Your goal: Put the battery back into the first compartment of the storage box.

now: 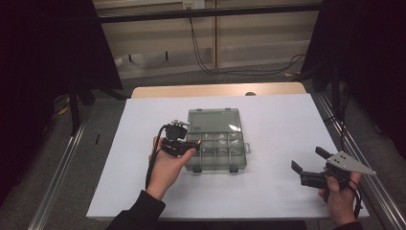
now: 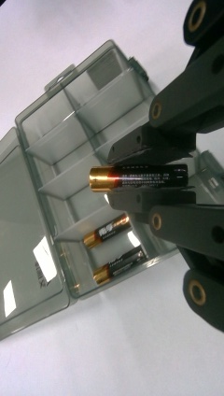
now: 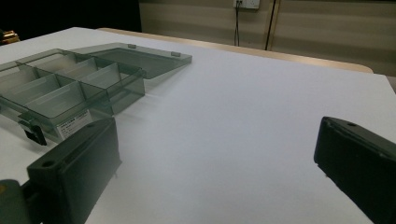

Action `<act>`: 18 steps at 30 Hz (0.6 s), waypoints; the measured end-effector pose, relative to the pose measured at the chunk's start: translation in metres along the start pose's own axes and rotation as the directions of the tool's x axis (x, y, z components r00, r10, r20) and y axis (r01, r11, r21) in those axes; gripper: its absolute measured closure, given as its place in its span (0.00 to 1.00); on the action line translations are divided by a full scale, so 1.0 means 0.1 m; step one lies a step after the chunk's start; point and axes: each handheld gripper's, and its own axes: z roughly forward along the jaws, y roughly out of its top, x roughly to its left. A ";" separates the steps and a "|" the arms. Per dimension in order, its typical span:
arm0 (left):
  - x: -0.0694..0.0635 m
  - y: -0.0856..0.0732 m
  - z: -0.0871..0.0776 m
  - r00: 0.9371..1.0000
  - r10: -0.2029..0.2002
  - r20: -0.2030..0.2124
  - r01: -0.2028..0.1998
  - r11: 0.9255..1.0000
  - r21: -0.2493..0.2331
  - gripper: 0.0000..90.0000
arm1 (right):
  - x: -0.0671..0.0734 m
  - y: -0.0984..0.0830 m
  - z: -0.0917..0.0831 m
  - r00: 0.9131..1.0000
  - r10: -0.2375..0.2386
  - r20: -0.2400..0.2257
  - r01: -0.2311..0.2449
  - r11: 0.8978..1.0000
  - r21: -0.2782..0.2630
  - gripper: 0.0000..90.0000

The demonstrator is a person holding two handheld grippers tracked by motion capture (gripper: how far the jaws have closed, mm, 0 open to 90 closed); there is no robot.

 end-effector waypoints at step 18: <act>0.19 0.09 0.18 0.997 -0.061 -0.042 0.061 0.998 -0.004 0.86 | 0.00 0.00 0.00 1.000 -0.001 0.001 0.001 1.000 -0.003 0.00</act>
